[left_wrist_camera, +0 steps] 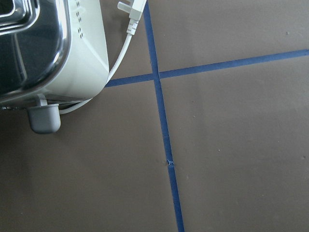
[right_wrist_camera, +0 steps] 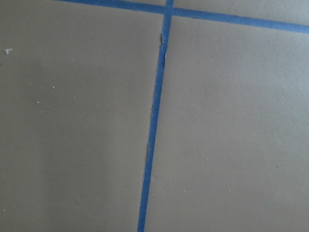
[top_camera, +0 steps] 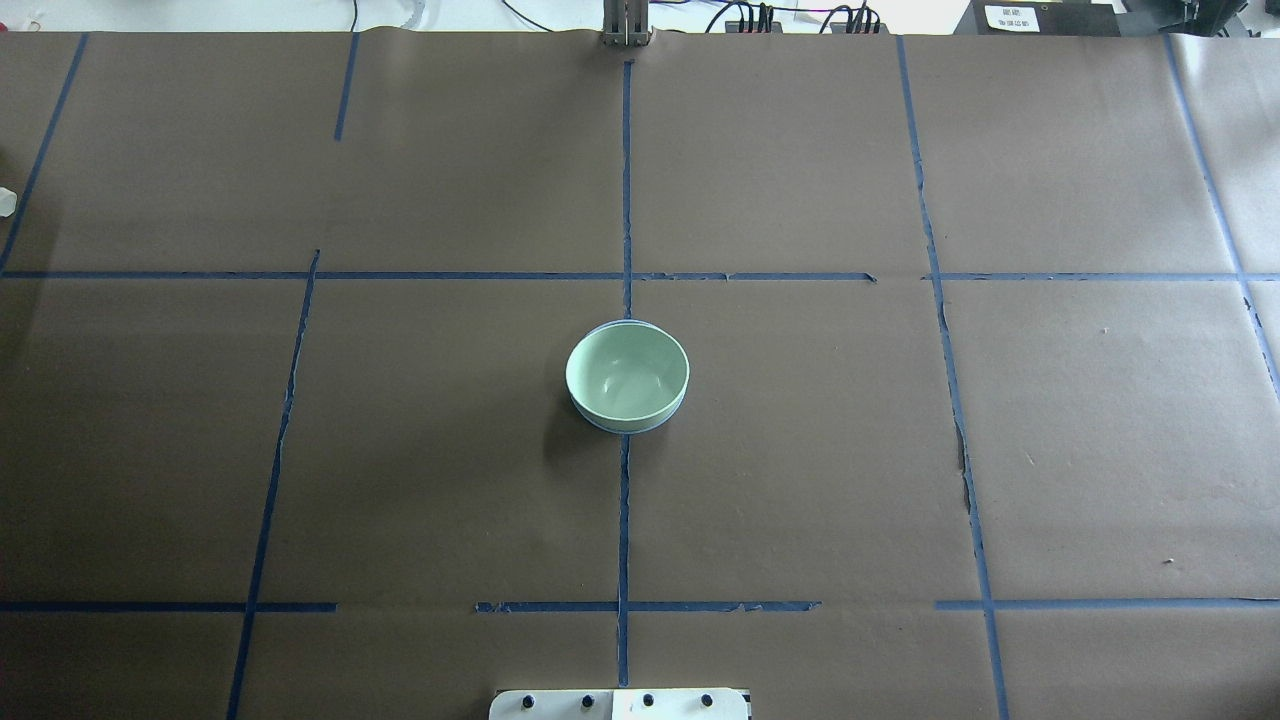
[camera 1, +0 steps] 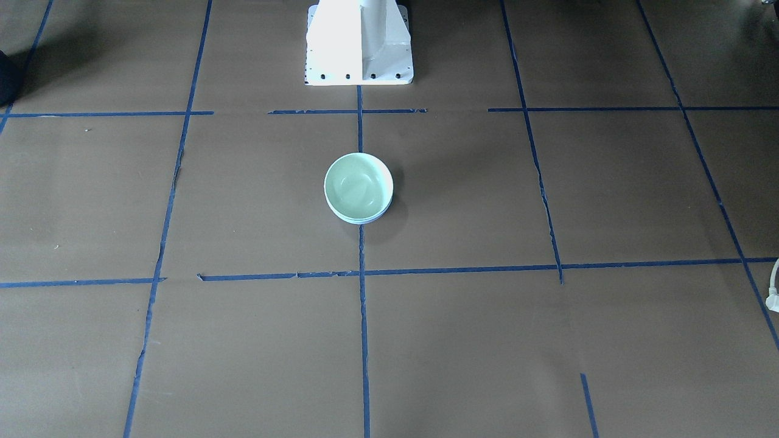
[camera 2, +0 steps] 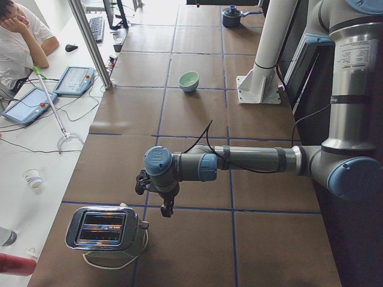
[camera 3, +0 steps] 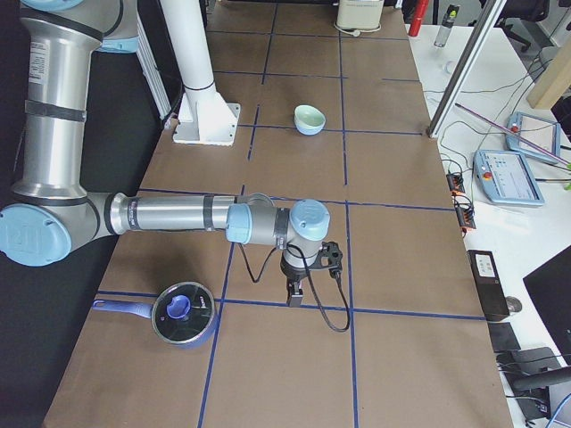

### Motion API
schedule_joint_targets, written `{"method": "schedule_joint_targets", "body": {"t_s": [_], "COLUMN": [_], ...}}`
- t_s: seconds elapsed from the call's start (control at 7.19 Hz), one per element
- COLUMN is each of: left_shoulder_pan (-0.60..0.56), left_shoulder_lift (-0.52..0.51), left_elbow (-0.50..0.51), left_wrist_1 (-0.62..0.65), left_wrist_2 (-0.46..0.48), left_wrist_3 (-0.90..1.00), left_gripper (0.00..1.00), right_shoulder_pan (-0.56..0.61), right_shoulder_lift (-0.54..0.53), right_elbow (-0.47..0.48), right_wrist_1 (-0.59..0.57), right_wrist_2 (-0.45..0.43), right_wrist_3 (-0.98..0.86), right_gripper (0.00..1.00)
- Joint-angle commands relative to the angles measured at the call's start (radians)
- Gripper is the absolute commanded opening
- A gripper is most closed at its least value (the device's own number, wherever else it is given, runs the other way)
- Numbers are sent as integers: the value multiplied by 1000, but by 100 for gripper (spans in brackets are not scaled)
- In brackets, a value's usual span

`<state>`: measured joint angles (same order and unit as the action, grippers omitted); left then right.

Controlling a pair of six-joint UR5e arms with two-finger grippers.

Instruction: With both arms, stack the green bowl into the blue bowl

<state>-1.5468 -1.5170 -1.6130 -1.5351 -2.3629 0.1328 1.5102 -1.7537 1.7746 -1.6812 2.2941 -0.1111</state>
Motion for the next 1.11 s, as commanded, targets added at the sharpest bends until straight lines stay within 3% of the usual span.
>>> {"method": "schedule_joint_targets", "body": {"t_s": [0.0,0.28,0.97], "left_shoulder_pan": [-1,1,1], "left_shoulder_lift": [11,-3,7], "left_elbow": [-1,-2,-36], "left_wrist_1": [0,0,0], "left_wrist_2": [33,103,90], "left_wrist_3": [2,-1,5], "left_gripper": [100,100,100], "right_shoulder_pan": [71,67,-5], "right_shoulder_lift": [-55,-5,45], "right_elbow": [0,-39,-55], "right_wrist_1": [0,0,2], "right_wrist_2": [24,25,24], "right_wrist_3": [-58,-51,22], "right_gripper": [100,100,100]}}
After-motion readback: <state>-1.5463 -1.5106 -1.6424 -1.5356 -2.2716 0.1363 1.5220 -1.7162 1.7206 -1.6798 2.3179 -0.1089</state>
